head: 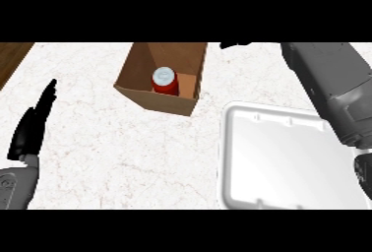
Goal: Pick the can from the tray and place it in the cardboard box
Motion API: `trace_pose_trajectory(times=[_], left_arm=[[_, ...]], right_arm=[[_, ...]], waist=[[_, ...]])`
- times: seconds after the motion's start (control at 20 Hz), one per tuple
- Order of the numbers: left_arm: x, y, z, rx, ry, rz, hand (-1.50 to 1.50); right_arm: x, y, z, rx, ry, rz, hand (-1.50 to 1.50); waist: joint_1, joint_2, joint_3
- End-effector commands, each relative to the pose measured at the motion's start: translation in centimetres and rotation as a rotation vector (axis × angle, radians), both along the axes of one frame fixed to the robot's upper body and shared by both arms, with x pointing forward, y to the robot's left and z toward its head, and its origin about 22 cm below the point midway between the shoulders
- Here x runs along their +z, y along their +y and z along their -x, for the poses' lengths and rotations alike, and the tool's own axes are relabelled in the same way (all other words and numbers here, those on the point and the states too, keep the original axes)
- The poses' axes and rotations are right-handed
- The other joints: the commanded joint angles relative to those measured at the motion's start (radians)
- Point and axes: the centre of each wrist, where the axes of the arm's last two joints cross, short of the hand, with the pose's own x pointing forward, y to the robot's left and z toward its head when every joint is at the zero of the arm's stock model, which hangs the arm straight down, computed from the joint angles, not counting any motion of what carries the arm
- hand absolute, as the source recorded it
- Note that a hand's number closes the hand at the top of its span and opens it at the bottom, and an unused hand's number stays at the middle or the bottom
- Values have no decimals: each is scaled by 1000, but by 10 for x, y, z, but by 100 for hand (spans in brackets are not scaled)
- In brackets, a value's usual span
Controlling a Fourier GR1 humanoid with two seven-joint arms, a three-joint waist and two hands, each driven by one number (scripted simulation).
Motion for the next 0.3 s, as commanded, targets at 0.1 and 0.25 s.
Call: trace_pose_trajectory(times=[0.1, 0.25], left_arm=[[0, -3, 1, -11, -5, 10, 0], [-7, -6, 2, -12, -9, -4, 0]], right_arm=[[1, -71, 4, 3, -6, 38, -150], [6, -79, 5, 36, -4, 94, -150]], waist=[[10, 7, 1], [7, 9, 1]])
